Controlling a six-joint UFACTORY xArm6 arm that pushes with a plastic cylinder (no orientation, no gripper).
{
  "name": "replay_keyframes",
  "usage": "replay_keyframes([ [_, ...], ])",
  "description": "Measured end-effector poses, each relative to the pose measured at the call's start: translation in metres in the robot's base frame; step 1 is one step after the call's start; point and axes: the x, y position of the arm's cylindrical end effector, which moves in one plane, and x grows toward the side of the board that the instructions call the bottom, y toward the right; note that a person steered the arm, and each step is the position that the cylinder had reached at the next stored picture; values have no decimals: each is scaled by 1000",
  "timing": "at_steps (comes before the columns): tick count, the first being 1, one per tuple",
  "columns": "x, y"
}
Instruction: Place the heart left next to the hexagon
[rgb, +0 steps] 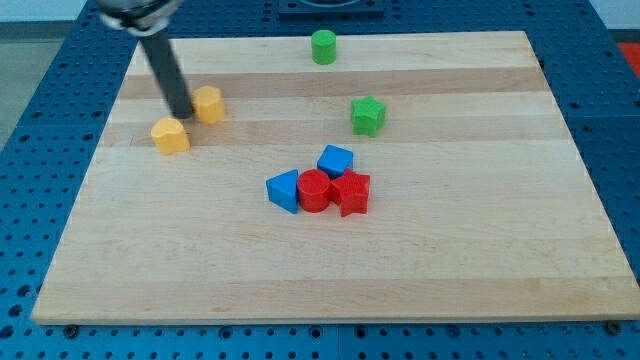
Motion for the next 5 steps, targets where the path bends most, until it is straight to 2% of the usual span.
replay_keyframes([
  [1,-34,62],
  [2,-40,73],
  [3,-36,57],
  [5,-32,-52],
])
